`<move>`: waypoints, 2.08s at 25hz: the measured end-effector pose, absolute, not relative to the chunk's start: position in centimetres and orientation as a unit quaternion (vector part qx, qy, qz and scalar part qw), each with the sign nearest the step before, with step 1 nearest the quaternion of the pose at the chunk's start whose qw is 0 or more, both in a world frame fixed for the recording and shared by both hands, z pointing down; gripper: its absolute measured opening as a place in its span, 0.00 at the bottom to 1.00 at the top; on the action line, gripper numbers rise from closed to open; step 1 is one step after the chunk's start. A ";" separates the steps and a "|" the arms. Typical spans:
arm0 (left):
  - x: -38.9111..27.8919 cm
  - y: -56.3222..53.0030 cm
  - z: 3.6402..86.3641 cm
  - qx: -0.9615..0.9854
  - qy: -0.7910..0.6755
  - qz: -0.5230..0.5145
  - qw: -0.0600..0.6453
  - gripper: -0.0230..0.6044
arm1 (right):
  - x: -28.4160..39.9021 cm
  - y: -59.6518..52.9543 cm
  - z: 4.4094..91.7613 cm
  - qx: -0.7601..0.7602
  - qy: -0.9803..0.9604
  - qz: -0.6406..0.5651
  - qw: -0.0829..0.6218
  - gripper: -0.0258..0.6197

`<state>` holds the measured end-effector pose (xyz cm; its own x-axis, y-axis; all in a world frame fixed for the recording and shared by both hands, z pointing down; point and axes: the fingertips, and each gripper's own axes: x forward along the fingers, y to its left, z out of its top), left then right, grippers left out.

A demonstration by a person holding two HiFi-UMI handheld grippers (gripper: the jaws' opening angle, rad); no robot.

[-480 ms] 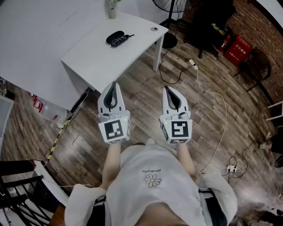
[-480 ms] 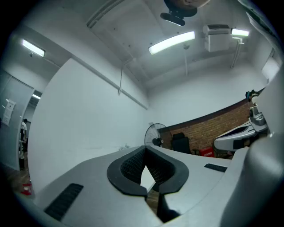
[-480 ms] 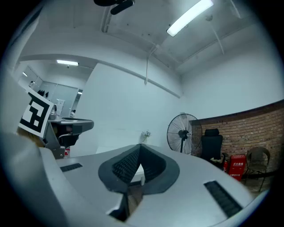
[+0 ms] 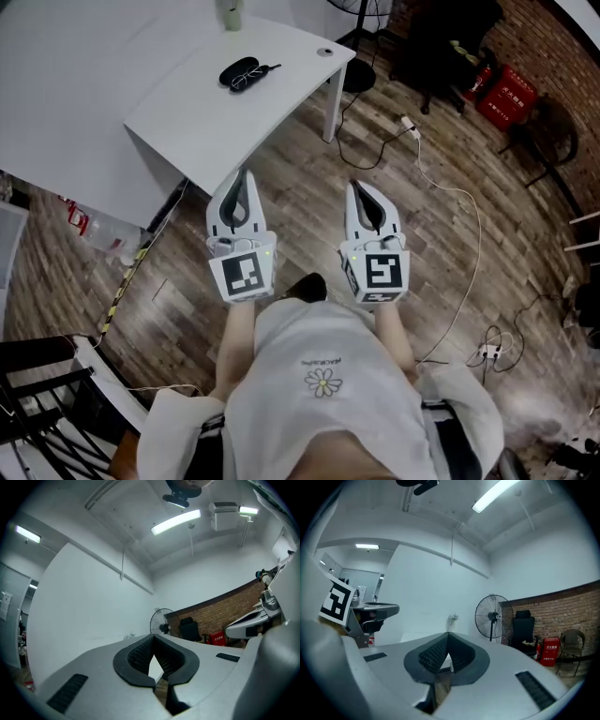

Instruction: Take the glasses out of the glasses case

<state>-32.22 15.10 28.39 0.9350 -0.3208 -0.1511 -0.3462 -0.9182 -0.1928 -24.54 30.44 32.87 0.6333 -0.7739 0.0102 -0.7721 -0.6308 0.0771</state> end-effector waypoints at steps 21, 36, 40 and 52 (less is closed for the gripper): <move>-25.0 11.6 25.4 -0.971 0.167 0.107 0.137 0.06 | -18.2 28.4 31.2 0.893 -0.447 -0.048 0.030 0.05; -6.9 -2.4 26.2 -0.970 0.190 0.100 0.117 0.06 | -1.1 14.1 33.4 0.871 -0.489 0.004 0.047 0.05; -1.5 -7.8 25.7 -0.968 0.204 0.098 0.105 0.06 | 4.5 8.4 32.4 0.860 -0.506 0.011 0.058 0.05; 4.5 -19.2 28.0 -0.951 0.281 0.077 0.108 0.06 | 12.6 -4.7 33.7 0.801 -0.590 0.023 0.093 0.05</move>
